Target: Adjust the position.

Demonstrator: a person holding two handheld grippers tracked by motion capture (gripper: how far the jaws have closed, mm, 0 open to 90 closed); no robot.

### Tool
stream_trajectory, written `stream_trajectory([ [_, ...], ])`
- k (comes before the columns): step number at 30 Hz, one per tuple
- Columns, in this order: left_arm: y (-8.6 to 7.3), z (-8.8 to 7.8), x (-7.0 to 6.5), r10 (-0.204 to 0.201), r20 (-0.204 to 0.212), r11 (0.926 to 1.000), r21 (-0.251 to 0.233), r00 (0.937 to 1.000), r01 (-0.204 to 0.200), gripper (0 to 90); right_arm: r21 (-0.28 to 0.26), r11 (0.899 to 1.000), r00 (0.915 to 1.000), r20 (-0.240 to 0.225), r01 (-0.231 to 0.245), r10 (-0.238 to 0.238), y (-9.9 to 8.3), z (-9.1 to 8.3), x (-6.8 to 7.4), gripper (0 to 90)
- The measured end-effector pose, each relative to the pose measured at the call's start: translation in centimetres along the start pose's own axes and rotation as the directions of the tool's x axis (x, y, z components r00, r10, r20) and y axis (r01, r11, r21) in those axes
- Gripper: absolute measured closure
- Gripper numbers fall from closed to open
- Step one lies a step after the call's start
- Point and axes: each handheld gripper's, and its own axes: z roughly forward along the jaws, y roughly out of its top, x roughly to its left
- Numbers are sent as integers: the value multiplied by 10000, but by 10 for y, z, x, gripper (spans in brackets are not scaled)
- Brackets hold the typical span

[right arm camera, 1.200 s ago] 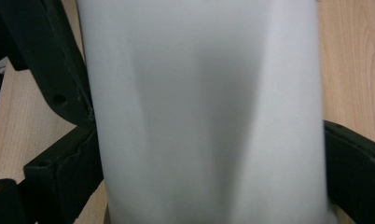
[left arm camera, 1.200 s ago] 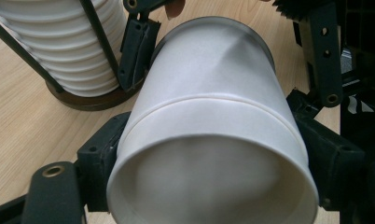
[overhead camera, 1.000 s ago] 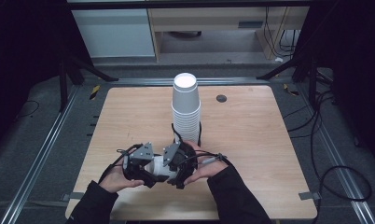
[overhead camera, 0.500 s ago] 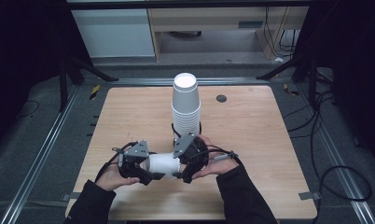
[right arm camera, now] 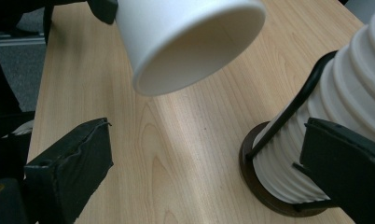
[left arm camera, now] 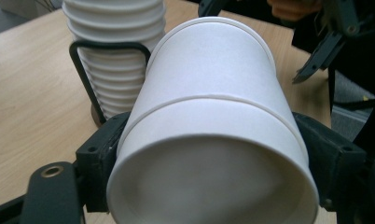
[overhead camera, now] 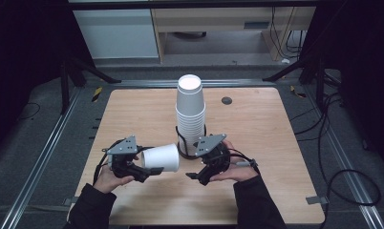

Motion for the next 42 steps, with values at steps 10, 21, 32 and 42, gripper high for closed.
stream_trajectory([
  [10, 0, 3, -1, -62, 301, 9994, -345, 9995, 72, 197, -701, 9945, 9967, -279, -776, 758, -15, 3, 0, 25],
  [21, 2, 10, -5, -84, 866, 9970, -759, 9962, 150, 198, -1645, 9762, 9868, -1023, -1412, 1255, -25, 12, 6, 25],
  [32, 3, 21, -12, 92, 1477, 9982, -596, 9890, -4, 198, -1963, 9663, 9765, -1693, -1663, 1336, -28, 18, 8, 25],
  [42, 3, 25, -16, 203, 1861, 9987, -505, 9823, -111, 200, -2038, 9660, 9704, -2125, -1591, 1150, -25, 22, 9, 29],
])
